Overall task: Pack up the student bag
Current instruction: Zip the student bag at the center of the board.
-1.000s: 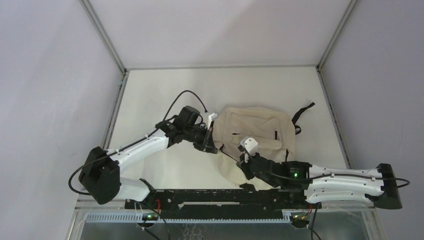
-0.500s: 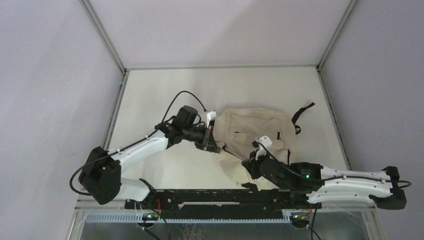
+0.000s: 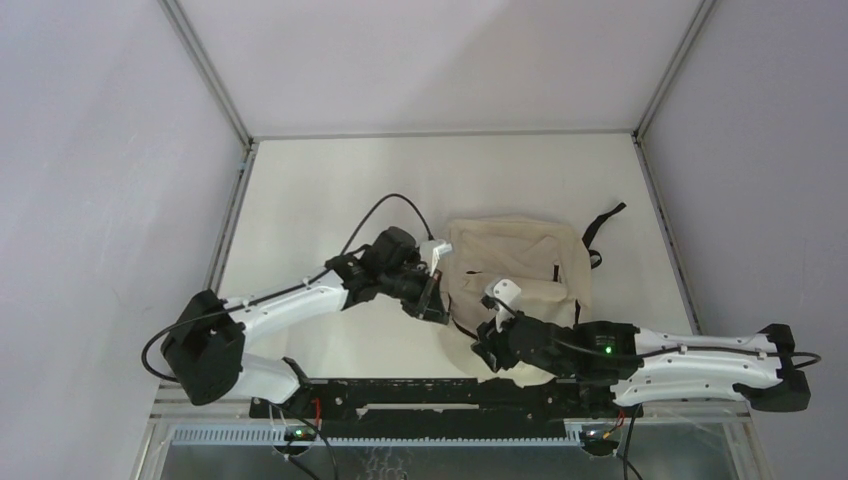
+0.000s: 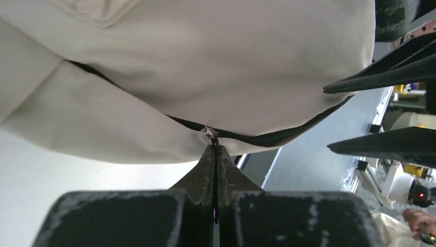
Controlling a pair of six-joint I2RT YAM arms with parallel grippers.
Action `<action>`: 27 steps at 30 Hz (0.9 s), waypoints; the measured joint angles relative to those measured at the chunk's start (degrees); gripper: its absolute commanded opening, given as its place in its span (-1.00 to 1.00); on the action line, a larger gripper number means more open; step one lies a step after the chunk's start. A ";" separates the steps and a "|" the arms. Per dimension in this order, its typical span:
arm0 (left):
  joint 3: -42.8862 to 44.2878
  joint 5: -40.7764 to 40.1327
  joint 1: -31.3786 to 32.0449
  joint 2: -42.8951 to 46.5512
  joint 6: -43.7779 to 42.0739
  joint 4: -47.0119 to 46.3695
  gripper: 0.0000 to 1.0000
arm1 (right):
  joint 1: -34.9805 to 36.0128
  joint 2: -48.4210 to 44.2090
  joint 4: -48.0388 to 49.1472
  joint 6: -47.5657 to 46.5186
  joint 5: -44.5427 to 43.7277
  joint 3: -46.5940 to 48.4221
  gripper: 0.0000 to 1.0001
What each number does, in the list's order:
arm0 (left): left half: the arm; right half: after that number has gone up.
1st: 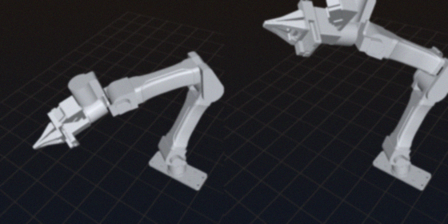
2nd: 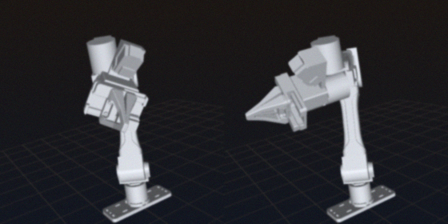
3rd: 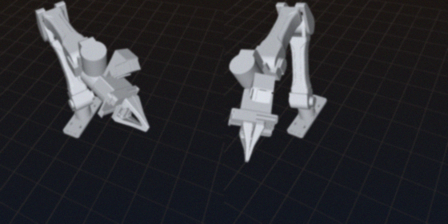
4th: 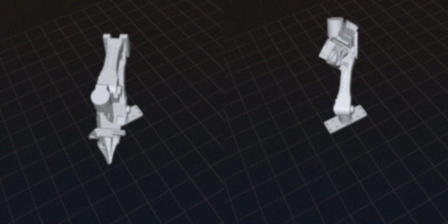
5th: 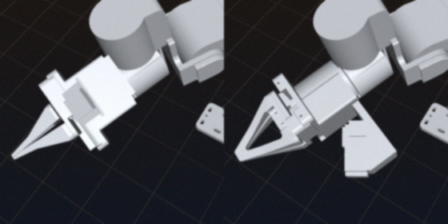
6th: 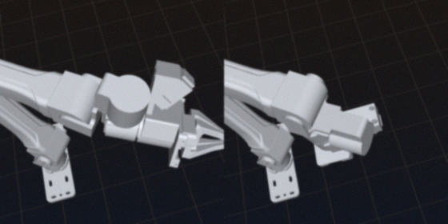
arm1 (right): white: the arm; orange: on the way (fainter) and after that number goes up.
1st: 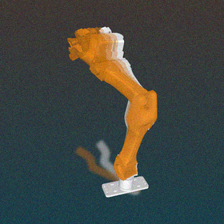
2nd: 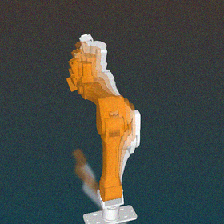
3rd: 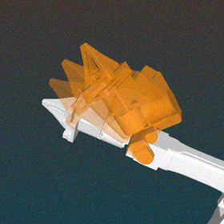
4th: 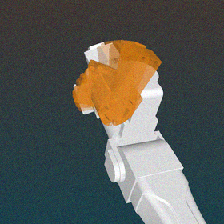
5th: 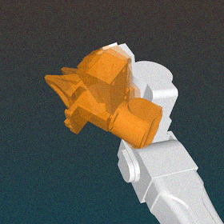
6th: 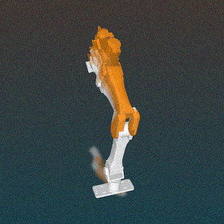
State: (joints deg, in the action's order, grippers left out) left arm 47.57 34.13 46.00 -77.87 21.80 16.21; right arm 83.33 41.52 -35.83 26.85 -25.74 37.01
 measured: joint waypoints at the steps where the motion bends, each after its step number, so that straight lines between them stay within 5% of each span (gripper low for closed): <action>1: 0.00 -0.15 1.07 -0.42 0.07 -0.33 -1.00 | 0.11 0.42 0.09 -0.66 0.42 0.59 0.11; 7: 0.02 -0.85 6.34 -3.76 0.24 -1.57 -1.00 | 0.28 2.03 1.01 -3.58 2.19 1.29 0.11; 17: 1.03 -1.42 5.68 -4.39 -0.07 -0.11 -1.00 | 0.35 13.66 9.79 -8.70 1.84 0.74 -0.03; 23: 1.42 -1.20 3.91 -4.33 -0.39 0.81 -1.00 | 0.39 17.18 13.44 -10.32 -0.13 -1.44 -0.57; 25: 1.42 -1.18 3.39 -4.26 -0.42 0.98 -1.00 | 0.39 18.10 13.73 -10.51 -0.59 -1.73 -1.00; 27: 1.42 -1.18 2.80 -4.13 -0.44 1.09 -1.00 | 0.44 18.78 13.86 -10.47 -0.98 -1.84 -1.00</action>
State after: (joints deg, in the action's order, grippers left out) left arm 48.99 32.95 48.80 -82.00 21.37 17.30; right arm 83.77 60.29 -21.98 16.38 -26.72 35.18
